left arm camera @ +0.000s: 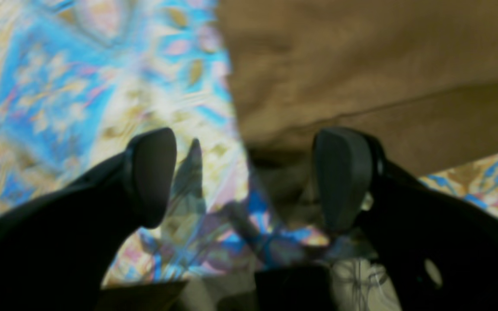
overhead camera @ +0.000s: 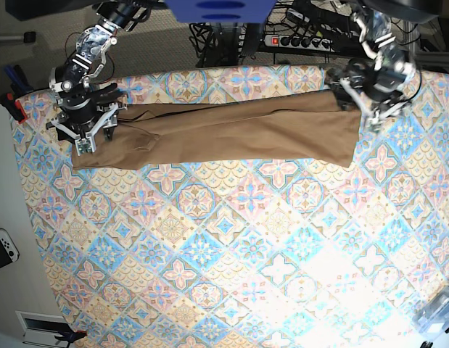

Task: Layout the t-shirt on the table in an organized manner, then fold the t-shirt properly
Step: 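Release the folded edge with the left gripper and regrasp the shirt end, then fold the shirt end with the left gripper toward the right gripper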

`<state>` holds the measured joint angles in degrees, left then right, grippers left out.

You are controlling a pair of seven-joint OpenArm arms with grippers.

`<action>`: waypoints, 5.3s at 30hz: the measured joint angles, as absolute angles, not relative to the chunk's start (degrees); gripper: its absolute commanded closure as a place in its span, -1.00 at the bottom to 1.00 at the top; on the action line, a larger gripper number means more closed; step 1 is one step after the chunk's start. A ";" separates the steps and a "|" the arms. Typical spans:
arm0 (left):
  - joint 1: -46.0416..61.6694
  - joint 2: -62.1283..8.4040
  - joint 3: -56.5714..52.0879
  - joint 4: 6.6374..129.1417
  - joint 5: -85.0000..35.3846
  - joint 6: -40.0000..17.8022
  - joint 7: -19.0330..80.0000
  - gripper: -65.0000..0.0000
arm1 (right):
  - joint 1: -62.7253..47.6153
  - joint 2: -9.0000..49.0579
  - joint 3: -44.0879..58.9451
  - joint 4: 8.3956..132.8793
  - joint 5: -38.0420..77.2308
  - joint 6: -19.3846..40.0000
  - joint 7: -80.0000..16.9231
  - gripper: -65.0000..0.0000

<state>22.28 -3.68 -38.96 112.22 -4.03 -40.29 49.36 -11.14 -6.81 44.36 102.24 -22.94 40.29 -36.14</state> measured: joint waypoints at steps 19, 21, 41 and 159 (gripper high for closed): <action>8.64 -7.42 -52.90 96.33 -25.08 -39.86 67.99 -0.58 | -11.38 -6.68 44.10 100.09 -23.11 40.25 -35.97 -0.25; 8.29 -7.38 -50.59 94.50 -25.10 -39.88 67.77 -0.57 | -11.40 -6.68 44.10 100.09 -23.14 40.27 -35.97 -0.25; 9.50 -5.43 -41.17 91.70 -25.93 -39.66 65.84 1.00 | -11.29 -6.68 44.07 100.09 -23.14 40.27 -35.94 -0.25; 6.70 8.45 -3.14 99.72 -20.27 -39.83 64.71 1.00 | -10.98 -6.68 42.04 98.17 -23.11 40.10 -35.57 -0.25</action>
